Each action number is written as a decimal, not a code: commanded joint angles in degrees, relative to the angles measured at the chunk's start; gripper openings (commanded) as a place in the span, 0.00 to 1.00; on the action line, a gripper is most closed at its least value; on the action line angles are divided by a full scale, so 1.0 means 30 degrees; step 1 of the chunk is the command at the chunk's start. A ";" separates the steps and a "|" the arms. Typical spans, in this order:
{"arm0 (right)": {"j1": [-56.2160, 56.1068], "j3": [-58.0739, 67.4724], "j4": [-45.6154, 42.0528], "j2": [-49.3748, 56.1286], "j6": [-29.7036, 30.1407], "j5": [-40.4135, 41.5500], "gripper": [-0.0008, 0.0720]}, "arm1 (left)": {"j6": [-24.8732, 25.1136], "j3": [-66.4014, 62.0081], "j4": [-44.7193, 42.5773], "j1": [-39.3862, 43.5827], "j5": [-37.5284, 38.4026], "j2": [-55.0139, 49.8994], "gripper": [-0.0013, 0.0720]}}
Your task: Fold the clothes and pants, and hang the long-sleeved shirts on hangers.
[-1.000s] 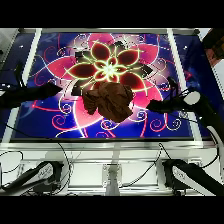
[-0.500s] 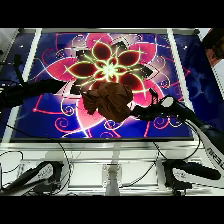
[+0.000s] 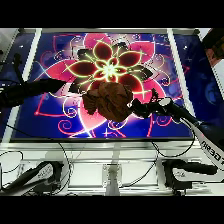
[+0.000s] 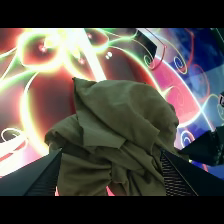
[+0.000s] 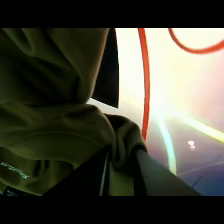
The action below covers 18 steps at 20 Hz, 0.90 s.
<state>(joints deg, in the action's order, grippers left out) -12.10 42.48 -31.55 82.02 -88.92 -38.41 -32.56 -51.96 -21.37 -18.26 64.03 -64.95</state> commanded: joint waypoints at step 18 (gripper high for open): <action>0.2484 1.1300 -0.2849 -0.6907 0.3104 0.0095 0.03 | 0.0007 0.0007 -0.0015 0.5734 -0.0291 -0.2506 0.97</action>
<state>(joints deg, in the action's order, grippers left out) -5.78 72.66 -34.94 65.19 -79.70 -38.20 -32.53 -51.99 -21.41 -5.87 64.86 -71.48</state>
